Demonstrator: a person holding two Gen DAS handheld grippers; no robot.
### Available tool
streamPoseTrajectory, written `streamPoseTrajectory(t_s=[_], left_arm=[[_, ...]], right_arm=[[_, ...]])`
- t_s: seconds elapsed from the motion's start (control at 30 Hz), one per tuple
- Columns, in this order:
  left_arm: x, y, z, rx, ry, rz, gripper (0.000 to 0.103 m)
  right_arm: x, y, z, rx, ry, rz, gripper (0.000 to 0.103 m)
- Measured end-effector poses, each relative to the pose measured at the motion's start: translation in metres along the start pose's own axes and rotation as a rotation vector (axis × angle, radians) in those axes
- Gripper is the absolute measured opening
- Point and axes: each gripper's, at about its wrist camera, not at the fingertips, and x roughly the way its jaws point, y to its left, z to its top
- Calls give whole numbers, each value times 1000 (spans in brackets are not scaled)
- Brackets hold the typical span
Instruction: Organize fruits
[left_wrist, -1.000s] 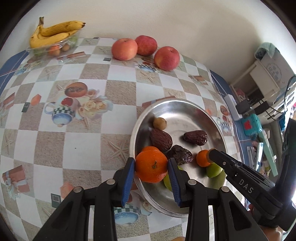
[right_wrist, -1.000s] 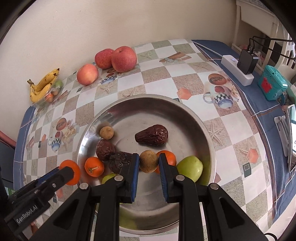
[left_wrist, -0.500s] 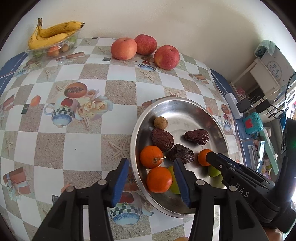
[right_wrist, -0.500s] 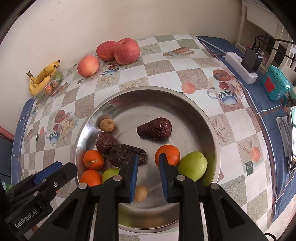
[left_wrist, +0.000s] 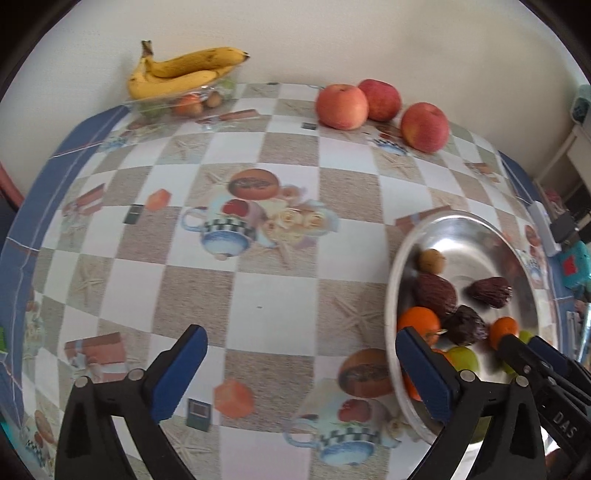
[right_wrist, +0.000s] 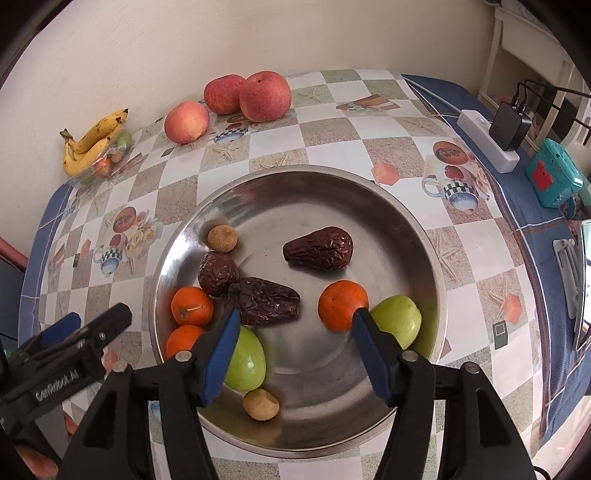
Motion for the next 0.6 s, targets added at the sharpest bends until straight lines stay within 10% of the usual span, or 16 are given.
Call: streamPoseTrajectory(t_s=[0.17,0.6], left_arm=[[0,9,-3,-4,-10,40,103],[-7,16,-8,6,-37,133,103]], right_arm=[[0,7,-6,-43,-12,-17,91],[0,6,-13,-11,-66,18,92]])
